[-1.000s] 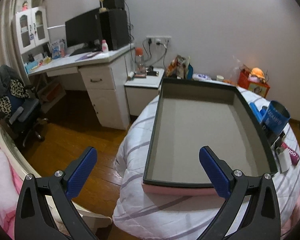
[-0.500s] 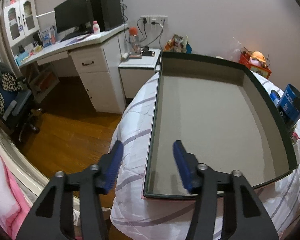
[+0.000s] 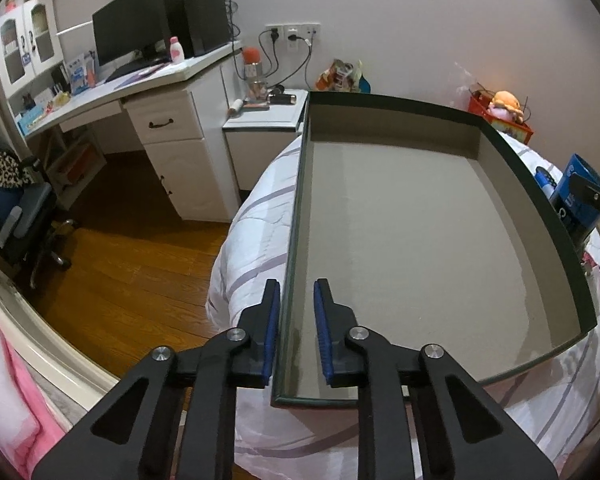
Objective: Organize rigid objects
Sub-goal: 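Grip the tray rim with the left tool while the right tool grasps the blue cup, then carry the blue cup into the tray and release it with the right tool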
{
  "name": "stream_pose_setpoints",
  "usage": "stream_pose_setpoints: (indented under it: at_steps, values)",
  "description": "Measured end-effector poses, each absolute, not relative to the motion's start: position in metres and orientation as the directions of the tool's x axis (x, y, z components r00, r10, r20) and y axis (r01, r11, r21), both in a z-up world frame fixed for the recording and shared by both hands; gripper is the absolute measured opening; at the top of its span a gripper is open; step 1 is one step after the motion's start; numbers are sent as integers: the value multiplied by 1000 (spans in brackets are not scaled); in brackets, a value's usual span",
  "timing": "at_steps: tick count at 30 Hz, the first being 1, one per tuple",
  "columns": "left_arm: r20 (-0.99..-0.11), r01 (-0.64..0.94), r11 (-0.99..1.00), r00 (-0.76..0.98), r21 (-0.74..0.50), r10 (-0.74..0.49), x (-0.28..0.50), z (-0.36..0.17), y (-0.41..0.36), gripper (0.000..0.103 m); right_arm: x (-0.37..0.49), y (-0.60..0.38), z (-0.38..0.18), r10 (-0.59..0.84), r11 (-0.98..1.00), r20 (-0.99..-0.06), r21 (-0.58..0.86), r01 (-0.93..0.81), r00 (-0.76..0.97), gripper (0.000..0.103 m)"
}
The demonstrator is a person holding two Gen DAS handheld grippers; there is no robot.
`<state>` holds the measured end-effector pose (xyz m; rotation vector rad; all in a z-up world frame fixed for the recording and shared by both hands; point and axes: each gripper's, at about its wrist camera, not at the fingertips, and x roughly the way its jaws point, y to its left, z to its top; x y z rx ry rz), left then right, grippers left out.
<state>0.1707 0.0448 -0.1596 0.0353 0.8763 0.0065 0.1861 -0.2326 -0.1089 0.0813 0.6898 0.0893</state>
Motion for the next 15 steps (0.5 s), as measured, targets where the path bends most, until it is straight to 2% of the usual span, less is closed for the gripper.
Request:
stream_pose_setpoints:
  at_steps: [1, 2, 8, 12, 15]
  values:
    - [-769, 10, 999, 639, 30, 17, 170, -159, 46, 14, 185, -232, -107, 103, 994, -626, 93, -57, 773, 71]
    - [-770, 12, 1000, 638, 25, 11, 170, -159, 46, 14, 185, -231, -105, 100, 995, -625, 87, -58, 774, 69]
    - [-764, 21, 1000, 645, 5, -10, 163, -156, 50, 13, 179, -225, -98, 26, 1000, -612, 5, -29, 791, 69]
    - [-759, 26, 1000, 651, -5, -21, 159, -153, 52, 13, 162, -211, -73, -80, 995, -522, -99, 33, 849, 69]
    - [-757, 25, 1000, 653, -11, -24, 157, -152, 52, 13, 153, -193, -54, -28, 995, -477, -100, -23, 878, 69]
